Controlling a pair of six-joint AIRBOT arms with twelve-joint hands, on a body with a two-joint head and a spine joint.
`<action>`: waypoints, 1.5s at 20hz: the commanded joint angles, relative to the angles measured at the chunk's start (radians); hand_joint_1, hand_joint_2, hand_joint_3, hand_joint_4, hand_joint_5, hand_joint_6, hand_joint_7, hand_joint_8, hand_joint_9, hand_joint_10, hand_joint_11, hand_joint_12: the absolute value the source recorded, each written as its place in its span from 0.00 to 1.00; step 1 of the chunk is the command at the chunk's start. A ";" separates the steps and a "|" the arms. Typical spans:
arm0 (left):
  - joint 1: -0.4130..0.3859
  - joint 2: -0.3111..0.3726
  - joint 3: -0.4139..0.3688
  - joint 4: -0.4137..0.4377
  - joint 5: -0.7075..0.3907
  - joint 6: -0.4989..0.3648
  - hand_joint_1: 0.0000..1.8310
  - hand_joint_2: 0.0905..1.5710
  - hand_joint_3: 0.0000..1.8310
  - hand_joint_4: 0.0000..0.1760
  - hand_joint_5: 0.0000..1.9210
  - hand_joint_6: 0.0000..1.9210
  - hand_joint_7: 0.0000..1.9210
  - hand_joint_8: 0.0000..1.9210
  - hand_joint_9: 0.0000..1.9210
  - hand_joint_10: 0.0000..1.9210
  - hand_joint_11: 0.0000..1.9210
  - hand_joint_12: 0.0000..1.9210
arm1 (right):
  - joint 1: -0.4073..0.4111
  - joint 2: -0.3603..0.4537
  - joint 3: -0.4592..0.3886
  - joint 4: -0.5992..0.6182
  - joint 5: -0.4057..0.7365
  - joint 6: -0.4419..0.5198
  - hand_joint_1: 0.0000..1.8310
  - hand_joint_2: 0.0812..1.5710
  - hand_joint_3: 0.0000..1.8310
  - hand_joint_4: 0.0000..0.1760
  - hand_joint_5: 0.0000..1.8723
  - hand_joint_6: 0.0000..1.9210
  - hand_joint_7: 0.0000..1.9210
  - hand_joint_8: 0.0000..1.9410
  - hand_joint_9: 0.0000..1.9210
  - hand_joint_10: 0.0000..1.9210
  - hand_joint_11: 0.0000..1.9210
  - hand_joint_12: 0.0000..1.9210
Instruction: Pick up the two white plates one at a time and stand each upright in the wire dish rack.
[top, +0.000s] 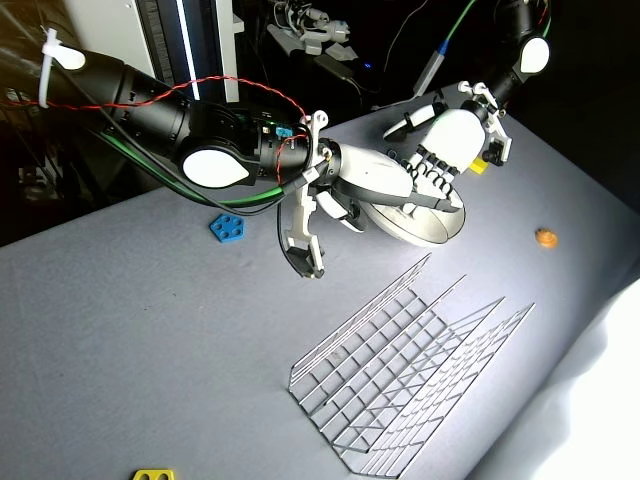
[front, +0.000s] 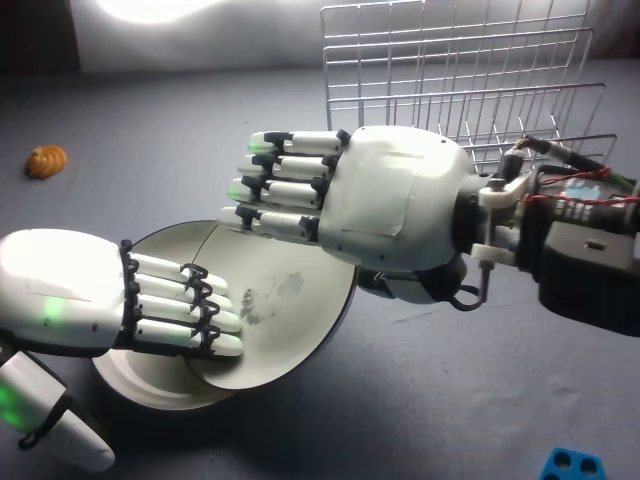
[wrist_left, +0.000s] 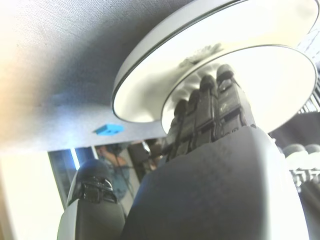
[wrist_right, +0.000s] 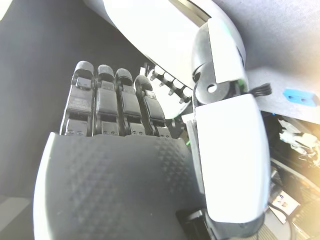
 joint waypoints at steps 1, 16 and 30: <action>0.002 -0.016 0.001 -0.024 -0.025 -0.004 0.00 0.67 0.00 0.00 0.03 0.00 0.03 0.00 0.02 0.00 0.01 0.02 | 0.004 -0.010 0.009 -0.005 0.114 -0.008 0.59 0.72 0.01 0.00 0.00 0.00 0.00 0.00 0.00 0.00 0.00 0.00; 0.003 -0.020 0.007 -0.026 -0.025 -0.005 0.00 0.68 0.00 0.00 0.03 0.00 0.03 0.00 0.02 0.00 0.01 0.00 | -0.013 -0.104 0.080 0.073 0.131 -0.019 0.65 0.73 0.00 0.03 0.44 0.64 0.49 0.50 0.53 0.08 0.31 0.63; -0.137 0.108 -0.041 -0.095 -0.046 -0.054 0.00 0.67 0.00 0.00 0.06 0.01 0.06 0.01 0.06 0.01 0.04 0.03 | -0.036 -0.066 0.009 0.076 0.184 -0.022 0.76 0.67 0.00 0.00 0.51 0.50 0.55 0.44 0.53 0.53 0.43 0.63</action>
